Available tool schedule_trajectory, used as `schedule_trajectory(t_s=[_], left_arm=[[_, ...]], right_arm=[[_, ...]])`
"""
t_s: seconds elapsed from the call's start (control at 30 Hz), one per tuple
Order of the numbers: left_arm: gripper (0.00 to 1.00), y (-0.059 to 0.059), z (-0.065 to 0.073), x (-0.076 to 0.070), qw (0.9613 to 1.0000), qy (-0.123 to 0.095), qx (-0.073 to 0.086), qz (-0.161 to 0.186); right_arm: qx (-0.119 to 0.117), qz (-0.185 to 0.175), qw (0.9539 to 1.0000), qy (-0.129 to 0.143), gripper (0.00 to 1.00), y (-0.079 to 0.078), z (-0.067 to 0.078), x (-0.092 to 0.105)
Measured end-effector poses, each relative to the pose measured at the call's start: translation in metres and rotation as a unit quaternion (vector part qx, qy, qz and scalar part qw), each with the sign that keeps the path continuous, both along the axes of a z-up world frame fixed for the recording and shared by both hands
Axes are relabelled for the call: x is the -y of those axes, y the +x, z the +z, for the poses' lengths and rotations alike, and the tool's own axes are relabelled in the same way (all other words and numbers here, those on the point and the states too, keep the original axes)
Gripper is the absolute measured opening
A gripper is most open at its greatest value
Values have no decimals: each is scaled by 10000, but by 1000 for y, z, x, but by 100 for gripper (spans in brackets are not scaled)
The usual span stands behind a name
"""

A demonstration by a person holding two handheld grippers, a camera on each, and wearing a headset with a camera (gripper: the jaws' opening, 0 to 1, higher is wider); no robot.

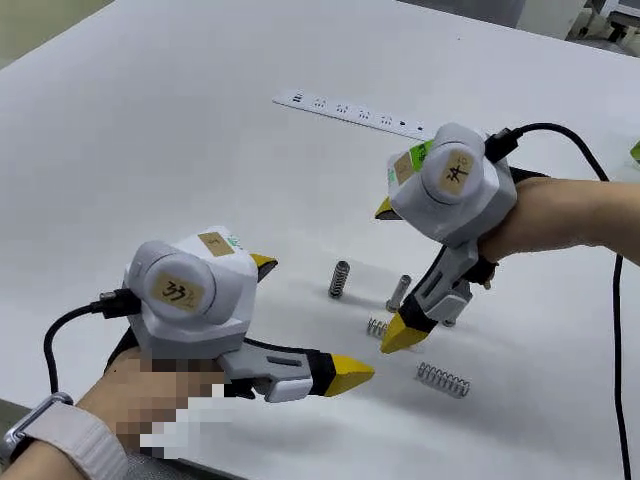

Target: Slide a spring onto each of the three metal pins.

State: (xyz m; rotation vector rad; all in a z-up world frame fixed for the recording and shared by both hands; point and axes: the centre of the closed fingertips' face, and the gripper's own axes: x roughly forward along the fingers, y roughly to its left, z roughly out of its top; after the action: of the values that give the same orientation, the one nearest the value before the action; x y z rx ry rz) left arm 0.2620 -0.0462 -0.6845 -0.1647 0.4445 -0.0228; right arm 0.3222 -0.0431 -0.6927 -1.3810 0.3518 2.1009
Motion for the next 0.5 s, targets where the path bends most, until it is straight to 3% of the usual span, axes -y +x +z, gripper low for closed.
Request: schedule_trajectory(t_s=[0.5], left_arm=[[98, -2, -4, 2, 9999, -39, -108, -93]], right_arm=[[-402, -836, 9947, 432, 99, 23, 11, 36]])
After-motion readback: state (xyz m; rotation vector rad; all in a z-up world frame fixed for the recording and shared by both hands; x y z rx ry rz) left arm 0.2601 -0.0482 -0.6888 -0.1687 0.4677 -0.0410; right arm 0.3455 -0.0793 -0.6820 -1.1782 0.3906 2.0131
